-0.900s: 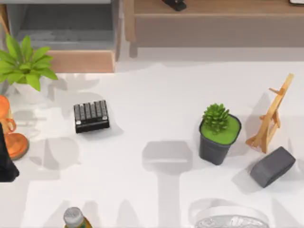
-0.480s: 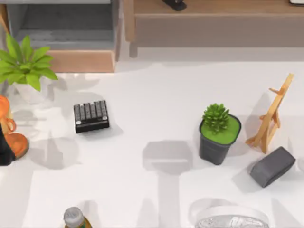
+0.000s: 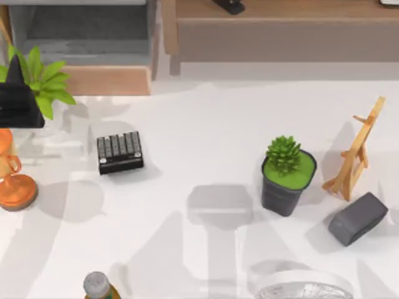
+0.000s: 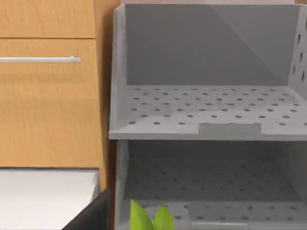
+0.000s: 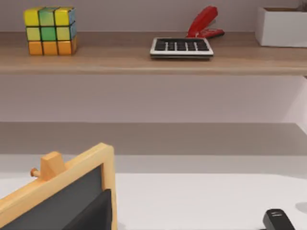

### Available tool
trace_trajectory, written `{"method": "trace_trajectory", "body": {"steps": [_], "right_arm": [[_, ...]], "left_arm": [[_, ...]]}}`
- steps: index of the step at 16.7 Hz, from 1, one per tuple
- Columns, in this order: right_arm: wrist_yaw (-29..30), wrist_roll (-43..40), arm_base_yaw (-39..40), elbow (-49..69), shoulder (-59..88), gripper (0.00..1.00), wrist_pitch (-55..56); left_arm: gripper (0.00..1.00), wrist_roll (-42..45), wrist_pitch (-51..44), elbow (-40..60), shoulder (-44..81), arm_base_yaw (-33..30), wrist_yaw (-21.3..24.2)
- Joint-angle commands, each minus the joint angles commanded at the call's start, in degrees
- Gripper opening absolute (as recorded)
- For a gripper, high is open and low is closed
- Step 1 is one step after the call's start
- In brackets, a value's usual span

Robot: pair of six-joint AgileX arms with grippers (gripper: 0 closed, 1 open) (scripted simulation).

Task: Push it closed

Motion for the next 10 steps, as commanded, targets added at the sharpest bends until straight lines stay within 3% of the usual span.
{"method": "trace_trajectory", "body": {"steps": [5, 10], "right_arm": [[0.0, 0.0, 0.0, 0.0, 0.0, 1.0, 0.0], [0.0, 0.0, 0.0, 0.0, 0.0, 1.0, 0.0]], "left_arm": [[1.0, 0.1, 7.8, 6.8, 15.3, -3.5, -3.5], [1.0, 0.2, 9.1, 7.9, 17.6, -4.0, -4.2]]}}
